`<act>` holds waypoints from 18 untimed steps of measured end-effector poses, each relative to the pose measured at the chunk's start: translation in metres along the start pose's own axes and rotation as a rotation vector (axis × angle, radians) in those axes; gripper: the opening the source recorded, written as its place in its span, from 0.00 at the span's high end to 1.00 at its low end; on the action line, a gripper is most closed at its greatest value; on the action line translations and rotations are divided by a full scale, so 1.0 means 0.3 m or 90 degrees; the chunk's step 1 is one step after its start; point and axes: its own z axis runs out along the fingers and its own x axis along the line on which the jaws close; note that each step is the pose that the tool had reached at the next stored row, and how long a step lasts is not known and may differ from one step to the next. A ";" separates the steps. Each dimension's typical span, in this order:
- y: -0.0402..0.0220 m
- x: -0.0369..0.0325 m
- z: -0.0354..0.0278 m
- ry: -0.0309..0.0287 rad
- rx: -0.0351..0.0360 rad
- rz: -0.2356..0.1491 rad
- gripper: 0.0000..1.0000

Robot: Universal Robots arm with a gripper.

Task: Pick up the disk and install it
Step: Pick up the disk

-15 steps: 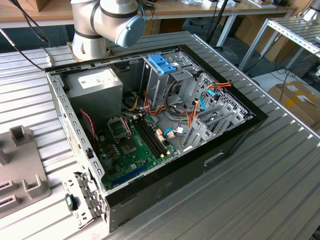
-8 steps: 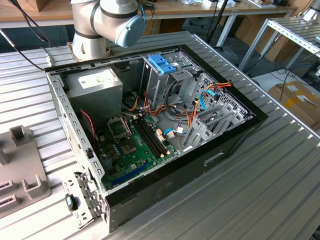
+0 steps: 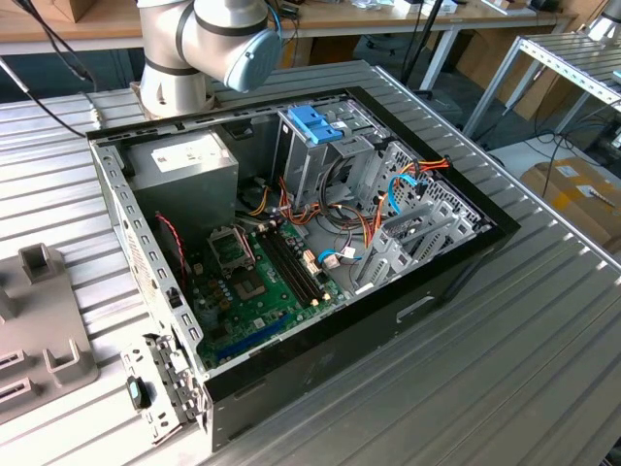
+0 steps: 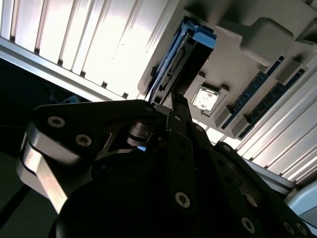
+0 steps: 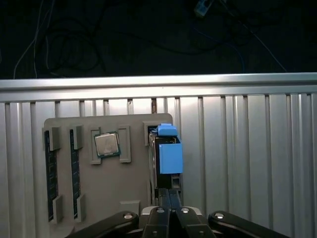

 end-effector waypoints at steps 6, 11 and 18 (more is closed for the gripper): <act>0.004 0.000 0.009 0.0000 0.0000 0.000 0.89; 0.006 0.001 0.010 0.0000 0.0000 0.000 0.89; 0.009 0.001 0.012 0.0000 0.0000 0.000 0.89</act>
